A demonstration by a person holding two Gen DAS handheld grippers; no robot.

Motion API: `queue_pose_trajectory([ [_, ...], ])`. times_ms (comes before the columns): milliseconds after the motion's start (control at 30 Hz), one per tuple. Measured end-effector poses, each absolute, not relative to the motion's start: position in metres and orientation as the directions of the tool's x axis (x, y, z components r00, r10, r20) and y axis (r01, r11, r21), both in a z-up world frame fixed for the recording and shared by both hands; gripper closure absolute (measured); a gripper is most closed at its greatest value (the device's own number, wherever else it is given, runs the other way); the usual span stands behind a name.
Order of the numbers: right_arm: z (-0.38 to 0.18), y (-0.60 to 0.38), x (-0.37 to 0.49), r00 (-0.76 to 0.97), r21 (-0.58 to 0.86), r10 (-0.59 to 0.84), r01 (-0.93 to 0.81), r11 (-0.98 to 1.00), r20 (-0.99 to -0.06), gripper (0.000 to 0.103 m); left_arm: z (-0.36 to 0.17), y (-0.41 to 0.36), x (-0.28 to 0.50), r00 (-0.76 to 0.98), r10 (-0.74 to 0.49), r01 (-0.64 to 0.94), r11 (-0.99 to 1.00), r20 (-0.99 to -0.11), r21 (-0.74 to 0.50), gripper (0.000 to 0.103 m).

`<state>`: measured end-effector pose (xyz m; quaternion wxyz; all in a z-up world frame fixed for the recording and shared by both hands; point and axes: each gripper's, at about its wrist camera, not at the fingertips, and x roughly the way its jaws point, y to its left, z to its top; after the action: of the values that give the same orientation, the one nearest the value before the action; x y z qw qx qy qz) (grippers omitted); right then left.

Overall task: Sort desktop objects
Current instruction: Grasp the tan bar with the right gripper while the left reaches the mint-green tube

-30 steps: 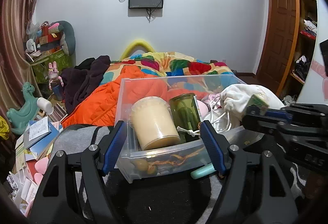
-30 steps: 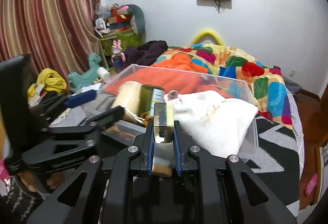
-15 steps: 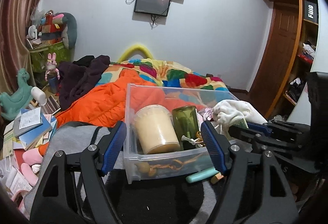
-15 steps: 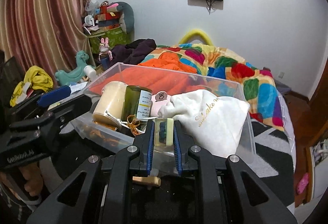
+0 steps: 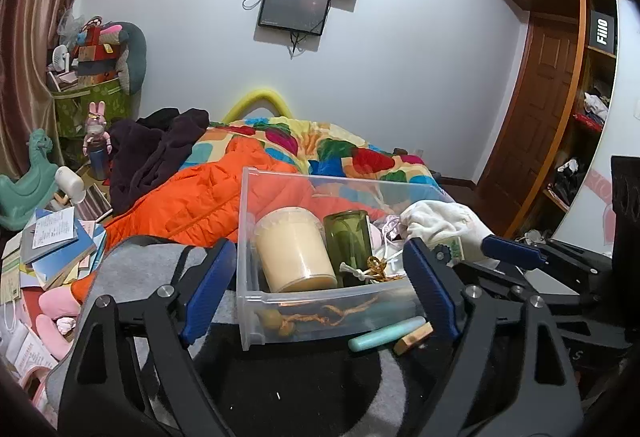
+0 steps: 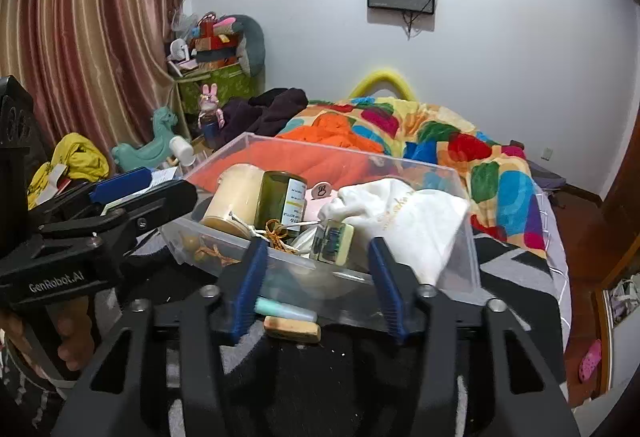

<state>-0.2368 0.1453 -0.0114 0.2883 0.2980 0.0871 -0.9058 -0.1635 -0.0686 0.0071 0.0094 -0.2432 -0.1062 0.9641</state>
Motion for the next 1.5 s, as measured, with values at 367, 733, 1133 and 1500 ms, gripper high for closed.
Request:
queue_pose_trajectory([
  [367, -0.017, 0.161, -0.223, -0.652, 0.048, -0.468, 0.553, -0.832, -0.596, 0.047, 0.000, -0.066, -0.154, -0.855, -0.024, 0.083, -0.992, -0.518, -0.092, 0.017],
  [733, -0.056, 0.152, -0.223, -0.568, 0.073, -0.451, 0.565, -0.822, -0.688, 0.047, -0.029, -0.077, -0.154, -0.800, 0.020, 0.083, -0.986, -0.600, -0.143, 0.017],
  [1133, -0.082, 0.125, -0.232, -0.510, 0.031, -0.408, 0.596, -0.802, -0.757, 0.061, -0.038, -0.075, -0.161, -0.766, 0.015, 0.099, -0.985, -0.643, -0.140, 0.017],
  [1500, -0.069, 0.170, -0.224, -0.526, 0.113, -0.472, 0.575, -0.810, -0.707, 0.065, -0.035, -0.049, -0.159, -0.752, -0.010, 0.067, -0.996, -0.659, -0.062, 0.017],
])
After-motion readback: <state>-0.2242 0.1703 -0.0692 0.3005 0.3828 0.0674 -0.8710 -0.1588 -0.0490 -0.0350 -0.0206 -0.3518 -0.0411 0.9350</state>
